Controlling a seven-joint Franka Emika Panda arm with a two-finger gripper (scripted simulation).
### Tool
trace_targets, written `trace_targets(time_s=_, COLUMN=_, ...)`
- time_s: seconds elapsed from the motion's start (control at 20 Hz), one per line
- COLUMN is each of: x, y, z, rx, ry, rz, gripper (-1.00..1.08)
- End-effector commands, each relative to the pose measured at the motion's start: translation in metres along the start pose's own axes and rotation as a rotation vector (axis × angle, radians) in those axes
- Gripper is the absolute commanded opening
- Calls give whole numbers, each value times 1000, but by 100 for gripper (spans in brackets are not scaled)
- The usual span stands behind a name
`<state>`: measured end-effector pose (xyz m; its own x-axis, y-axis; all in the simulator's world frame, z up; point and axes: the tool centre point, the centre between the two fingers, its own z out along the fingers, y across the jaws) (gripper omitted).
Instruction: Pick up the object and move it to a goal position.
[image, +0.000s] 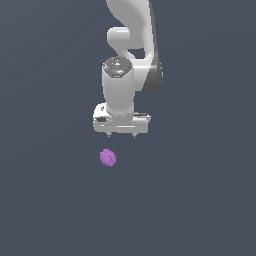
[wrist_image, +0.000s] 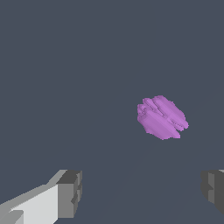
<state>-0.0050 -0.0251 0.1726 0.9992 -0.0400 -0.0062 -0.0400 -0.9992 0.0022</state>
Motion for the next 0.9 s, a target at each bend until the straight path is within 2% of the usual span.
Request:
trace_targets(time_s=0.0, x=1, y=-3, z=-3, rx=-1, ry=5, rz=-7, gripper=100)
trace_targets(time_s=0.4, x=2, y=0, z=0, rx=-1, ry=3, rz=-28, gripper=100)
trace_targets(time_s=0.85, x=8, y=9, z=11, rx=-5, ry=3, rz=-142, gripper=100)
